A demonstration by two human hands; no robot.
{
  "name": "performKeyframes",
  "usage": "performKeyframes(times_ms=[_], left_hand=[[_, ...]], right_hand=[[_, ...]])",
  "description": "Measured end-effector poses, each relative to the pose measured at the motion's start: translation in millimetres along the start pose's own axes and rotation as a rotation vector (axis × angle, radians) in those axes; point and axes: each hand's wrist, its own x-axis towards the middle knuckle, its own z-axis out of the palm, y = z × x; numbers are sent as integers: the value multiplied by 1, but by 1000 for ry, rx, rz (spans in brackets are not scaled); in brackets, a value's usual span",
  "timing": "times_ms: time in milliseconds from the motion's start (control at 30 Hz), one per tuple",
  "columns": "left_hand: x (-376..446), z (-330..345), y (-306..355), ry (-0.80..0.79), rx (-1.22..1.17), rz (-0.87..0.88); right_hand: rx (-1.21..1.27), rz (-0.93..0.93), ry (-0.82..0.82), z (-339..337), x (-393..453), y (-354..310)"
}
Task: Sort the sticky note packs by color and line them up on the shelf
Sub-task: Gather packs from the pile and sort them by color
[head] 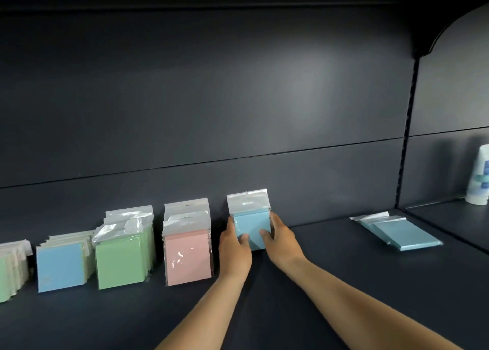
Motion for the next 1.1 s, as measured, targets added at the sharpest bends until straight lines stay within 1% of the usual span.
performKeyframes(times_ms=[100,167,200,267,333,467,567,700,900,1000,1100], left_hand=[[-15,-6,11,49,216,19],[-33,-10,24,65,394,123],[-40,-11,32,43,468,181],[-48,-9,53,-35,586,251],[-50,0,79,-125,669,279],[-57,29,136,-343,824,254],[-67,58,172,-409,912,225],[-84,105,207,-446,923,169],[-102,162,236,-434,937,114],[-104,181,237,-408,886,69],[-104,196,229,-345,704,-39]], right_hand=[[-123,-25,-23,-13,-6,-1],[-224,-73,-2,-37,-14,1],[-278,-116,11,-53,-17,3],[-456,-199,16,-90,-21,11],[-637,-228,-19,-132,-23,21],[-868,-180,-199,-221,-22,33],[-976,-161,-305,-280,-21,42],[-1005,-189,-366,-334,-21,61],[-959,-247,-415,-370,-18,90],[-829,-258,-372,-377,-17,99],[-603,-196,-312,-372,-18,110]])
